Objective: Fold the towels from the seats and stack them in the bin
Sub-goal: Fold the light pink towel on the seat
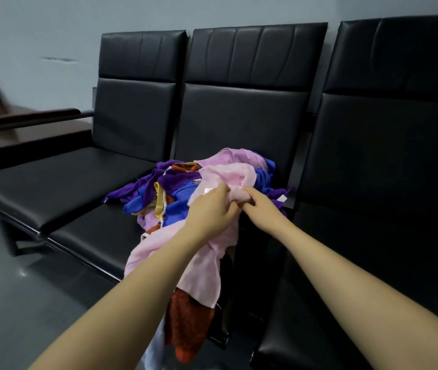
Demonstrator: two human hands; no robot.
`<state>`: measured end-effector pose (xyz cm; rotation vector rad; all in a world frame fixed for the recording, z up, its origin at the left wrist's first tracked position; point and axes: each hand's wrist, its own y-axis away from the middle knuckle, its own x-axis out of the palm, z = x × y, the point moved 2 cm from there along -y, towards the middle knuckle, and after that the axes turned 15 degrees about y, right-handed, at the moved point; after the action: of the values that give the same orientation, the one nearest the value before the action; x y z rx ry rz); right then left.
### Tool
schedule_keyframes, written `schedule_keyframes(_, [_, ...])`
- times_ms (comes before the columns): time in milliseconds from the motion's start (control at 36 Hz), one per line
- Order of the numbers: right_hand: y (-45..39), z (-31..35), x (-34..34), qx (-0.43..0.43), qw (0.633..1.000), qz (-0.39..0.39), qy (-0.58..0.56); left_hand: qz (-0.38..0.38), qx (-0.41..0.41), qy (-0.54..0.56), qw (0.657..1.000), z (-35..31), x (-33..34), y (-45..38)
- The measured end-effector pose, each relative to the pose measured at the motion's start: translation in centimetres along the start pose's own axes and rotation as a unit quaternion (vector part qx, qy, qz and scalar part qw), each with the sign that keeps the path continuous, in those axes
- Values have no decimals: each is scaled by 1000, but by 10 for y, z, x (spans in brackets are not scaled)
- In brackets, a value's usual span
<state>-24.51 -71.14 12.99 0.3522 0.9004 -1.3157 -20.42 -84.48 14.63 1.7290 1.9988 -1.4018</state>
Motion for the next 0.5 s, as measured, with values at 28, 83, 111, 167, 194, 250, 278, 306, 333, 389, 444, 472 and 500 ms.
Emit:
schedule_keyframes(28, [3, 4, -5, -2, 1000, -15, -27, 0, 4, -1, 1000, -3, -3, 1])
schedule_keyframes(83, [7, 13, -13, 0, 995, -45, -90, -6, 9, -6, 1000, -9, -8, 2])
schedule_keyframes(111, [9, 18, -19, 5, 991, -60, -121, -13, 10, -4, 1000, -12, -11, 2])
schedule_keyframes(167, [11, 26, -28, 19, 980, -85, -177, -39, 7, 10, 999, -18, -19, 0])
schedule_keyframes(194, [13, 30, -33, 24, 975, -102, -198, -56, 10, 21, 998, -24, -24, -1])
schedule_keyframes(250, [18, 39, -47, 30, 964, -136, -225, -82, 27, 42, 995, -40, -35, -2])
schedule_keyframes(278, [22, 43, -55, 27, 959, -158, -235, -88, 35, 49, 994, -49, -40, -3])
schedule_keyframes(306, [24, 46, -60, 22, 954, -179, -238, -86, 40, 50, 994, -57, -44, -5])
schedule_keyframes(333, [28, 50, -68, 17, 951, -202, -234, -86, 47, 47, 994, -65, -47, -7])
schedule_keyframes(389, [34, 52, -84, 15, 947, -247, -207, -85, 62, 27, 994, -83, -50, -12])
schedule_keyframes(444, [38, 51, -99, 31, 943, -287, -167, -84, 72, 20, 994, -99, -50, -16])
schedule_keyframes(472, [44, 50, -110, 32, 940, -305, -148, -81, 80, 17, 993, -110, -49, -17])
schedule_keyframes(500, [47, 50, -117, 33, 939, -318, -129, -78, 84, 11, 993, -116, -49, -19])
